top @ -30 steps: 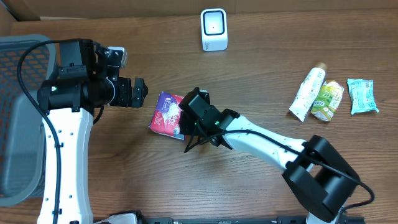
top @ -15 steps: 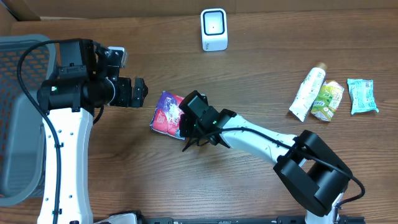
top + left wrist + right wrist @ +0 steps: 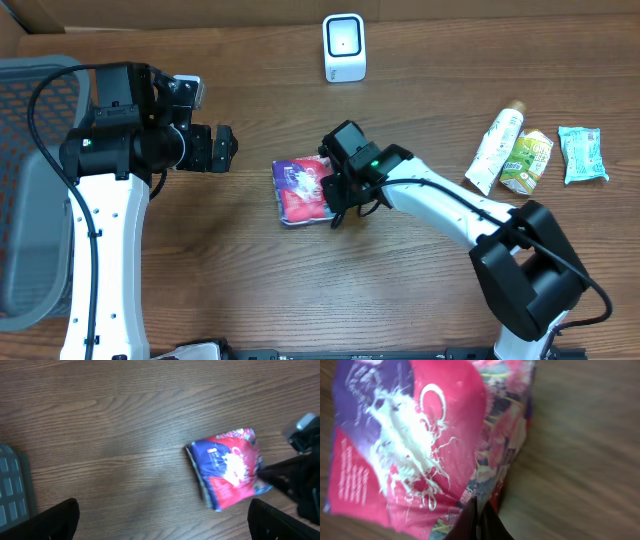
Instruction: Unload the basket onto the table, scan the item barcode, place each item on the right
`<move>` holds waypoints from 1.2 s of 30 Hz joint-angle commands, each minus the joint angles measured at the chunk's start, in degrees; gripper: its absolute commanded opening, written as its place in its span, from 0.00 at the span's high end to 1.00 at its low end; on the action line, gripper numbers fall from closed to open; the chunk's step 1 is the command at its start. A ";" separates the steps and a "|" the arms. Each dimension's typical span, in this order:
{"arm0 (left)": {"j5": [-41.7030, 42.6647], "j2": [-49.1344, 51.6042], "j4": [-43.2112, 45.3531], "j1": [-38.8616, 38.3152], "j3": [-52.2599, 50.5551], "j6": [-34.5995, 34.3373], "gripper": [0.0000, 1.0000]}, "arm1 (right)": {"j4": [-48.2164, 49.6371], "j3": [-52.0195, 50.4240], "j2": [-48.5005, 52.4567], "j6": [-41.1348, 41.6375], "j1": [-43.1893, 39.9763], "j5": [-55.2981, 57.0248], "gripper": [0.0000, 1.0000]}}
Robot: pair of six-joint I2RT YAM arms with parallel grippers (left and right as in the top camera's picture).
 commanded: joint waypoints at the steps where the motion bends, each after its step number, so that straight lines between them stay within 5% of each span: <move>1: 0.46 0.02 0.22 -0.37 0.13 1.05 0.00 | -0.83 1.77 -2.25 -9.33 -1.53 11.67 0.96; 7: 0.46 0.02 0.22 -0.37 0.13 1.05 0.00 | 1.27 1.77 -2.25 -9.33 -5.70 24.52 0.96; 8: 0.46 0.02 0.22 -0.37 0.13 1.05 0.00 | 2.03 1.77 -2.25 -9.31 -6.49 24.46 0.88; 10: 0.46 0.02 0.22 -0.37 0.13 1.05 0.00 | 2.97 2.03 -2.25 -9.29 -7.85 23.47 0.46; 11: 0.46 0.02 0.22 -0.37 0.13 1.05 0.01 | 2.91 2.56 -2.25 -9.29 -8.44 22.29 0.34; 14: 0.46 0.02 0.20 -0.37 0.13 1.05 0.00 | 1.22 5.03 -2.25 -9.27 -9.18 17.64 0.17; 19: 0.46 0.02 0.22 -0.37 0.13 1.05 0.00 | -2.54 11.15 -2.25 1.11 -9.20 9.64 0.12; 26: 0.46 0.02 0.20 -0.37 0.13 1.05 0.00 | -5.27 10.29 -2.23 32.94 -8.74 2.64 0.12; 36: 0.46 0.02 0.22 -0.37 0.13 1.05 0.00 | -6.38 4.76 -2.16 36.46 -4.20 4.09 0.12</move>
